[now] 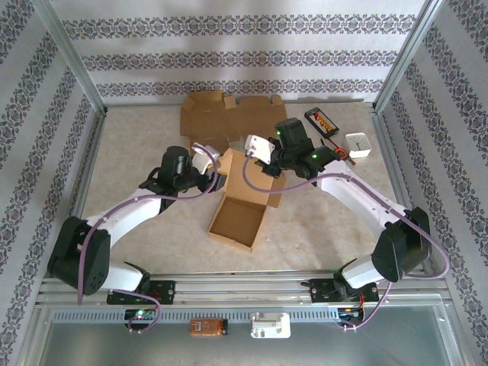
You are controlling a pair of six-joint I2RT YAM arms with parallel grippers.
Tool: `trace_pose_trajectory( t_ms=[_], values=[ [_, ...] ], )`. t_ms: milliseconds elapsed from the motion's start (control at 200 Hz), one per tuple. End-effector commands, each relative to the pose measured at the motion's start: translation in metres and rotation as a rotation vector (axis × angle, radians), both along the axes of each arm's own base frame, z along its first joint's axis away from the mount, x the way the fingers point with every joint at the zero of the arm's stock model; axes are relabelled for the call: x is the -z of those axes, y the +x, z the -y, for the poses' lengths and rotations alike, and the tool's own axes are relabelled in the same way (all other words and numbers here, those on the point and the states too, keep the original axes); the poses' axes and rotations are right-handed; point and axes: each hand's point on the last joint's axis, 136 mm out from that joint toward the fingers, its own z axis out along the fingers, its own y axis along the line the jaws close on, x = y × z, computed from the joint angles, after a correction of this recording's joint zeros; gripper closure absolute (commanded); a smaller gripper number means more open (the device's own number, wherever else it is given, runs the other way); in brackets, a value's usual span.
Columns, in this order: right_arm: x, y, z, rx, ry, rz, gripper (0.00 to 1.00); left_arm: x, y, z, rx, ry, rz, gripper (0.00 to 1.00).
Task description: Fold the paper box
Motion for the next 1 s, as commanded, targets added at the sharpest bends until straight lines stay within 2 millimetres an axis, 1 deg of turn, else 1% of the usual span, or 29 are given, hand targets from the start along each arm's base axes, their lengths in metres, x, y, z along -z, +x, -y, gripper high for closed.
trace_pose_trajectory(
  t_ms=[0, 60, 100, 185, 310, 390, 460, 570, 685, 804, 869, 929, 994],
  values=[
    [-0.030, 0.000, 0.001, -0.086, -0.086, 0.177, 0.92, -0.031, -0.004, -0.012, -0.069, -0.008, 0.095, 0.25],
    [-0.035, 0.000, 0.000, -0.114, -0.110, 0.216, 0.92, -0.039, -0.013, -0.019, -0.064, 0.025, 0.125, 0.21],
    [-0.037, -0.001, -0.002, -0.146, -0.124, 0.239, 0.92, -0.041, -0.020, -0.021, -0.043, 0.061, 0.140, 0.21],
    [-0.035, -0.007, -0.008, -0.234, -0.157, 0.291, 0.91, -0.045, -0.036, -0.024, 0.028, 0.142, 0.173, 0.21],
    [-0.031, -0.009, -0.019, -0.287, -0.190, 0.351, 0.90, -0.047, -0.052, -0.020, 0.146, 0.216, 0.229, 0.20],
    [-0.028, -0.010, -0.024, -0.303, -0.217, 0.371, 0.90, -0.043, -0.055, -0.016, 0.200, 0.252, 0.259, 0.19],
    [-0.023, -0.010, -0.028, -0.316, -0.242, 0.395, 0.90, -0.040, -0.051, -0.015, 0.197, 0.276, 0.278, 0.19],
    [-0.017, -0.014, -0.031, -0.333, -0.265, 0.412, 0.90, -0.036, -0.036, -0.014, 0.161, 0.298, 0.301, 0.19],
    [-0.016, -0.017, -0.034, -0.342, -0.261, 0.417, 0.90, -0.034, -0.021, -0.009, 0.133, 0.311, 0.351, 0.19],
    [-0.015, -0.019, -0.035, -0.350, -0.260, 0.419, 0.90, -0.025, -0.006, -0.008, 0.120, 0.344, 0.384, 0.21],
    [-0.016, -0.019, -0.036, -0.350, -0.260, 0.420, 0.90, -0.025, 0.000, -0.007, 0.107, 0.339, 0.387, 0.26],
    [-0.016, -0.019, -0.037, -0.353, -0.262, 0.423, 0.90, -0.026, 0.002, -0.003, 0.108, 0.318, 0.390, 0.35],
    [-0.016, -0.019, -0.036, -0.347, -0.264, 0.426, 0.90, -0.021, 0.002, 0.000, 0.123, 0.308, 0.366, 0.45]
  ],
)
